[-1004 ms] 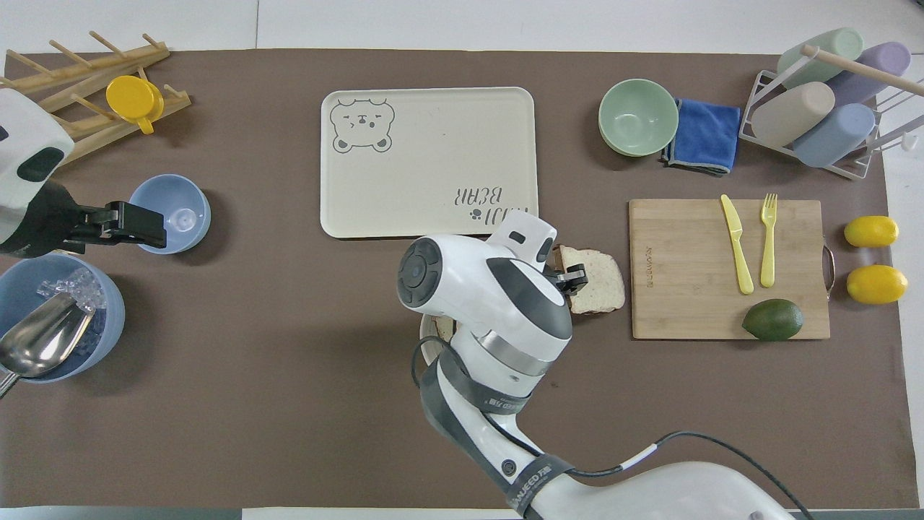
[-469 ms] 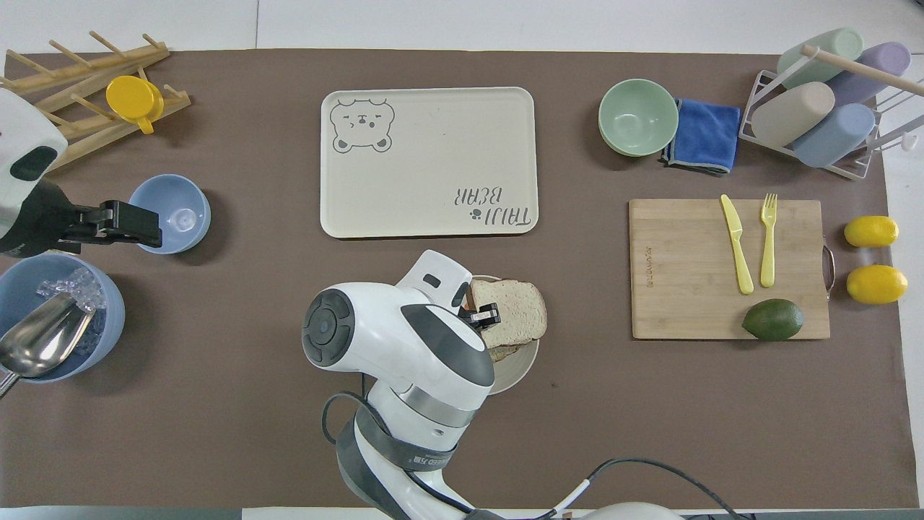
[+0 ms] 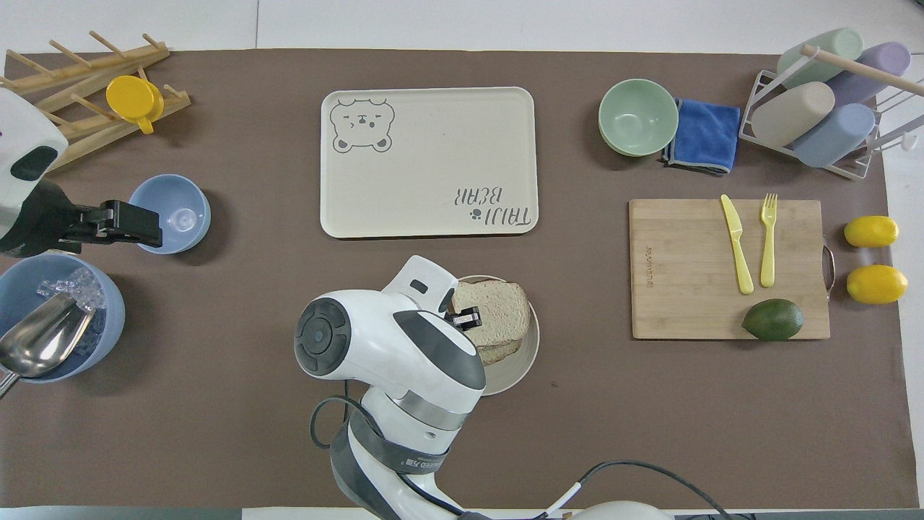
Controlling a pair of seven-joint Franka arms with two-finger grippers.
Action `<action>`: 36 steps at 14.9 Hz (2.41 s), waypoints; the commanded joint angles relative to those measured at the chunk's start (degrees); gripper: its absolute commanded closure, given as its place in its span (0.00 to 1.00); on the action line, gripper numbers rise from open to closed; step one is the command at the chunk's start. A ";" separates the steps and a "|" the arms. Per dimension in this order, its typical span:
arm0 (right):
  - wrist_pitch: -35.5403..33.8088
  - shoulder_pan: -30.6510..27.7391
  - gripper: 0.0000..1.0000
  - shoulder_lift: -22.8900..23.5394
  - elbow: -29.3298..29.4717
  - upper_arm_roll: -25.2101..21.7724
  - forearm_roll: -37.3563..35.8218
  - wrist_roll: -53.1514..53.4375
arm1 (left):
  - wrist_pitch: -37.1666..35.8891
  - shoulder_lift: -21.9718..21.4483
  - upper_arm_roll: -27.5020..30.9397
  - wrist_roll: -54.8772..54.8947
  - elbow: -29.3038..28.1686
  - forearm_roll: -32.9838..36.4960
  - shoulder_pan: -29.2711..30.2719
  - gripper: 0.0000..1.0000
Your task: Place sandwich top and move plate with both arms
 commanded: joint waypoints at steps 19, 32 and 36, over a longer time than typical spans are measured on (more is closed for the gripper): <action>3.20 -14.34 0.00 -8.81 -0.47 0.59 10.73 -8.33 | 4.85 -3.12 -1.02 -1.94 -6.79 -0.42 -0.49 0.00; -18.23 -41.96 0.00 -16.73 7.09 -0.29 14.35 -35.42 | 22.07 -2.60 -1.11 -14.22 -23.92 -5.96 -16.91 0.00; -20.88 -43.82 0.00 -17.17 8.40 -0.47 14.17 -38.77 | 33.83 -2.06 -1.03 -20.81 -31.74 -6.84 -24.12 0.00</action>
